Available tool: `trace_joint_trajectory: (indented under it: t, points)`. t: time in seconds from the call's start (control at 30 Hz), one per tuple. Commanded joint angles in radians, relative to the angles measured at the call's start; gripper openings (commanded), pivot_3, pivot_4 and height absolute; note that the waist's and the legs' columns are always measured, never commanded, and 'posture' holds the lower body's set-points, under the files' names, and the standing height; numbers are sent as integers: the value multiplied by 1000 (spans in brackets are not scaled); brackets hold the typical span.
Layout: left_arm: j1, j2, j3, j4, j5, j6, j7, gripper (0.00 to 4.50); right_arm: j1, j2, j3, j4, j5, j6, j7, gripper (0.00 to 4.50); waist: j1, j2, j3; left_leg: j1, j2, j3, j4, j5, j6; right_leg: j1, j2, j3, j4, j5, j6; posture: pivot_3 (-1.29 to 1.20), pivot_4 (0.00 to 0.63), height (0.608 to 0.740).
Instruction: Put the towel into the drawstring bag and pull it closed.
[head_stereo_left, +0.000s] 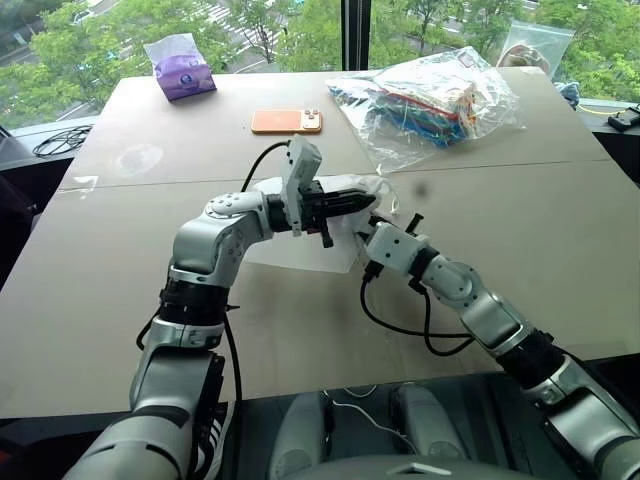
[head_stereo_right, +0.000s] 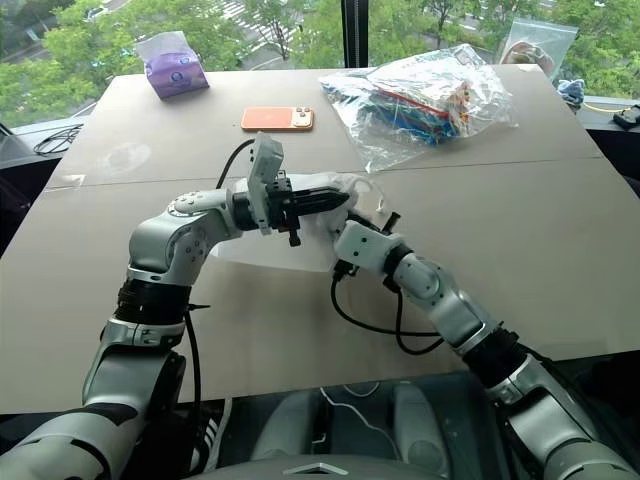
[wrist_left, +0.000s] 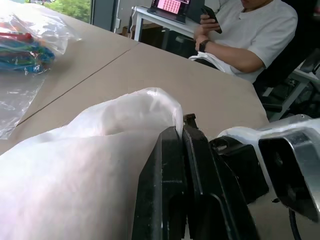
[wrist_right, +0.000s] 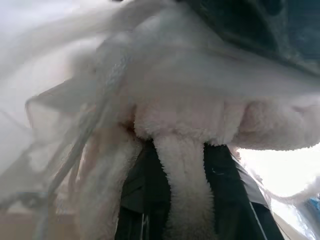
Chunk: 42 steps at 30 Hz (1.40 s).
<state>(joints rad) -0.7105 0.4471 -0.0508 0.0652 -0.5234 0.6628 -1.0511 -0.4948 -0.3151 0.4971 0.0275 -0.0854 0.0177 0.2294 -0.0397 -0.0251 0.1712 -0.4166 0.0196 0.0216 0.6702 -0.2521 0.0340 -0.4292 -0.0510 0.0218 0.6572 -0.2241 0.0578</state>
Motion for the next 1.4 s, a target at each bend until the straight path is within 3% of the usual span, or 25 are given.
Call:
trace_joint_trajectory:
  t: [0.03,0.2,0.4,0.47,0.6,0.67,0.73,0.77,0.87,0.93,1.07,1.2,1.27,1.4]
  points:
    - [14,10,-6,-75,-48,16,-48,0,43,187,-190,-83,302,120,10,166,1,0,0,0,2,-1,0,0,0,0,0,0,0,0,0,0,150,740]
    - [12,23,21,-75,-87,32,-81,0,115,321,-348,-215,727,444,97,166,5,0,0,0,3,-1,0,0,0,1,-1,-2,1,0,0,0,150,740]
    - [6,35,33,-82,-140,81,-106,0,67,420,-575,-219,1123,689,-63,166,5,0,0,0,2,-1,1,0,0,1,-3,-2,2,0,0,0,150,740]
    - [15,41,25,-89,-142,84,-110,0,49,455,-627,-200,1287,778,-178,166,3,0,0,1,2,-2,0,0,0,1,-2,-2,3,0,0,0,150,740]
    - [14,34,18,-83,-134,70,-103,0,24,485,-663,-167,1373,842,-365,166,-1,1,0,1,2,-2,0,0,0,1,-1,-2,4,0,0,0,150,740]
    - [4,24,18,-67,-126,56,-96,0,12,514,-688,-161,1378,808,-443,1163,-1,1,0,1,2,-2,0,0,0,0,-1,-2,3,0,0,0,150,740]
    - [-9,17,16,-38,-103,25,-86,0,3,536,-714,-163,1419,779,-512,1835,1,1,0,0,2,-1,0,0,0,1,-2,-1,3,0,0,0,150,740]
    - [-16,14,15,-19,-88,5,-81,0,2,523,-710,-169,1420,783,-527,2489,2,1,0,0,2,-1,0,0,0,1,-2,-1,2,0,0,0,150,740]
    - [-39,4,14,48,-31,-75,-63,0,25,417,-632,-208,1327,849,-529,3718,0,1,0,0,1,-1,0,0,0,1,-2,-1,2,0,0,0,150,740]
    - [-68,-8,26,115,11,-143,-37,0,69,319,-569,-264,1244,892,-480,3718,0,1,0,0,0,-1,0,0,0,0,-2,-1,2,0,0,0,150,740]
    - [-111,-14,46,208,48,-221,-23,0,143,208,-564,-359,1231,909,-399,3718,2,1,0,0,-1,-2,0,0,0,0,-1,-2,1,0,0,0,150,740]
    - [-132,-28,56,245,56,-256,-11,0,207,20,-523,-499,1173,910,-181,3718,1,1,0,-1,-1,-1,0,0,0,0,-1,-1,0,0,0,0,150,740]
    - [-138,-35,59,248,54,-259,-3,0,236,-81,-494,-554,1074,841,-65,3718,3,1,0,-1,-1,-1,0,0,1,1,-1,-2,0,0,0,0,150,740]
    - [-136,-40,58,245,59,-259,-3,0,251,-289,-370,-515,689,600,80,3718,2,0,0,-1,-1,-2,0,0,1,1,0,-2,0,0,0,0,150,740]
